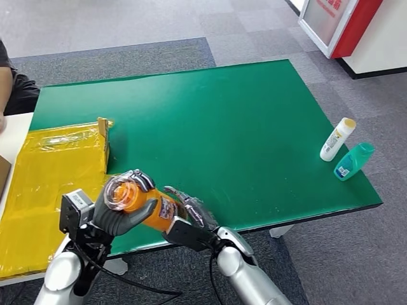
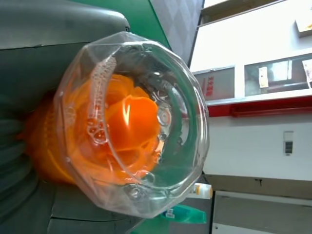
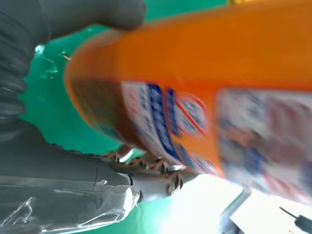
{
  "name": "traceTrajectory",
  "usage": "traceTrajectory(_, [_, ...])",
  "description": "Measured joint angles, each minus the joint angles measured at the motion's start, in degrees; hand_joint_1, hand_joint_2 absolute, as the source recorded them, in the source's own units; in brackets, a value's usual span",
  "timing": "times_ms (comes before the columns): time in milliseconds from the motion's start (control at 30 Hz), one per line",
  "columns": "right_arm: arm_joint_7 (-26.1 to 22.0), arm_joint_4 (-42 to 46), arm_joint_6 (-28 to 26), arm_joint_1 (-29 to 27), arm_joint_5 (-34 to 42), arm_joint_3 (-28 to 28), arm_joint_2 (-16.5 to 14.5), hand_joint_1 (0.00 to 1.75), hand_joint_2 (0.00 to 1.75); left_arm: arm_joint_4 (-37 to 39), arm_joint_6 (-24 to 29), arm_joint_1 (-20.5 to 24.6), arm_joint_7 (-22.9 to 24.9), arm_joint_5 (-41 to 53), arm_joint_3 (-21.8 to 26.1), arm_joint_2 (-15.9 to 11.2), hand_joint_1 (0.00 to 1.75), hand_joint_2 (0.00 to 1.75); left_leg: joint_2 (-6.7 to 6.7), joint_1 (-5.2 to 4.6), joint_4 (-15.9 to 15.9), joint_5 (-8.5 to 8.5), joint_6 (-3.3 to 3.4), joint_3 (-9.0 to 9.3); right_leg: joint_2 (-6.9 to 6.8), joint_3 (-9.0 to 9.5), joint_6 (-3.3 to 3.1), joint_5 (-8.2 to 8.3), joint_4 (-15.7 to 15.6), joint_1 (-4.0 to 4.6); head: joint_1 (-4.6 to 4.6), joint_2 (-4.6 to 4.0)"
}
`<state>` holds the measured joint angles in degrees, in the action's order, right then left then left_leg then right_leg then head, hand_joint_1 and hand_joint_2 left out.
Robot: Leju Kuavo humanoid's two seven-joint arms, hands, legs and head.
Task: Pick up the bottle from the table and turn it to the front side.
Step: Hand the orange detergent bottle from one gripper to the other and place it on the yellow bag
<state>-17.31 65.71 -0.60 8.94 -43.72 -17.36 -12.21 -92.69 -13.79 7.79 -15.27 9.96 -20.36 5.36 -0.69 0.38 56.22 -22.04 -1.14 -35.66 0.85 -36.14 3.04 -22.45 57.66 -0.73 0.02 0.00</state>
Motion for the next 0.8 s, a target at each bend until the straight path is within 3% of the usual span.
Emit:
traceTrajectory(200, [0.0, 1.7, 0.0, -0.2, 1.2, 0.7, 0.1, 0.0, 1.75, -0.7, 1.0, 2.4, 3.7, 2.2, 1.6, -1.3, 1.75, 1.75, 0.01, 0.0, 0.0, 0.03, -0.03, 0.01, 0.0, -0.01, -0.01, 0.02, 0.0, 0.0, 0.0, 0.0])
traceTrajectory(333, [-0.7, 2.5, 0.3, -0.3, 2.5, 1.7, 0.1, 0.0, 1.75, -0.7, 1.0, 7.6, 7.6, 4.9, 1.7, -3.6, 1.75, 1.75, 0.0, 0.0, 0.0, 0.09, -0.08, 0.01, 0.0, -0.04, -0.05, 0.08, 0.0, 0.01, 0.0, 0.0])
traceTrajectory(600, [-2.0, 2.9, 0.7, -0.3, 4.4, 3.2, 0.1, 0.0, 1.75, 2.0, -1.6, 24.1, 15.7, 9.1, 0.5, -8.5, 1.75, 1.75, 0.01, 0.01, 0.0, 0.18, -0.14, 0.01, 0.01, -0.08, -0.08, 0.18, 0.0, 0.02, 0.01, 0.0])
traceTrajectory(800, [-3.6, 2.7, 0.8, 0.0, 6.6, 3.9, 0.1, 0.0, 1.75, 11.2, -12.2, 42.7, 22.2, 7.6, -5.2, -12.9, 1.75, 1.75, 0.01, 0.03, 0.0, 0.25, -0.18, -0.03, 0.01, -0.13, -0.07, 0.25, 0.0, 0.04, -0.01, 0.0])
